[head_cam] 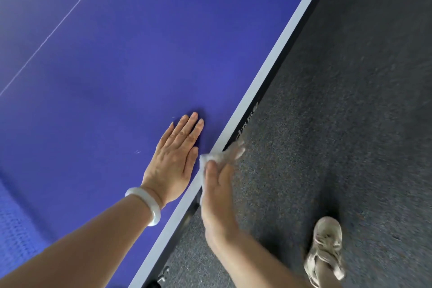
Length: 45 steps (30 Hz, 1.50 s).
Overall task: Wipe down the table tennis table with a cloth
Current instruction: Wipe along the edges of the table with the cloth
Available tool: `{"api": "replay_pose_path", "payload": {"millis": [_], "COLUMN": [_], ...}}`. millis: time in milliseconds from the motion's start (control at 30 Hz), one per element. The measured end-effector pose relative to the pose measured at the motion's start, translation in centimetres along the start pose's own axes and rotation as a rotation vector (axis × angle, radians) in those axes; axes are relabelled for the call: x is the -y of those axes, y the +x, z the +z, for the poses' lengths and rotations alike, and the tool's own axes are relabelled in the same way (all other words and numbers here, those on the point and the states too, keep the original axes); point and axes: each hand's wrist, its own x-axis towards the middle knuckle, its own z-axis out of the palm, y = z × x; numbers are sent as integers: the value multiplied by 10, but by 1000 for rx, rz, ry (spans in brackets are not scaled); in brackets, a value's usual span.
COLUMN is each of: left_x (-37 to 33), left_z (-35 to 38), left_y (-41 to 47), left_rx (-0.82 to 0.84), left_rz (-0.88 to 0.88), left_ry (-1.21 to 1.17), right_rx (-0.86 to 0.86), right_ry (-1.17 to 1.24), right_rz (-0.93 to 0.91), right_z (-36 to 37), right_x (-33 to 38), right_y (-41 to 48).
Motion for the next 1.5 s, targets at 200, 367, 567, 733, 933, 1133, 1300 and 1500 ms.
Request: {"api": "replay_pose_path", "payload": {"millis": [200, 367, 567, 733, 933, 1133, 1300, 1500], "left_x": [1, -1, 1, 2, 3, 4, 3, 4], "left_z": [1, 0, 2, 1, 1, 1, 1, 0], "left_y": [-1, -2, -2, -3, -4, -2, -3, -4], "left_rx": [-19, -47, -51, -65, -74, -59, -58, -50], "left_rz": [19, 27, 26, 36, 29, 22, 23, 11], "left_ry": [-33, -34, -23, -44, -51, -77, -70, -48], "right_rx": [125, -38, 66, 173, -46, 111, 220, 114], "right_ry": [-123, 56, -34, -256, -75, -232, -17, 71], "right_rz": [228, 137, 101, 186, 15, 143, 501, 417], "right_z": [-15, -28, 11, 3, -9, 27, 27, 26], "right_x": [-1, 43, -24, -27, 28, -34, -19, -16], "right_y": [-26, 57, -42, -95, 3, -105, -95, -98]}}
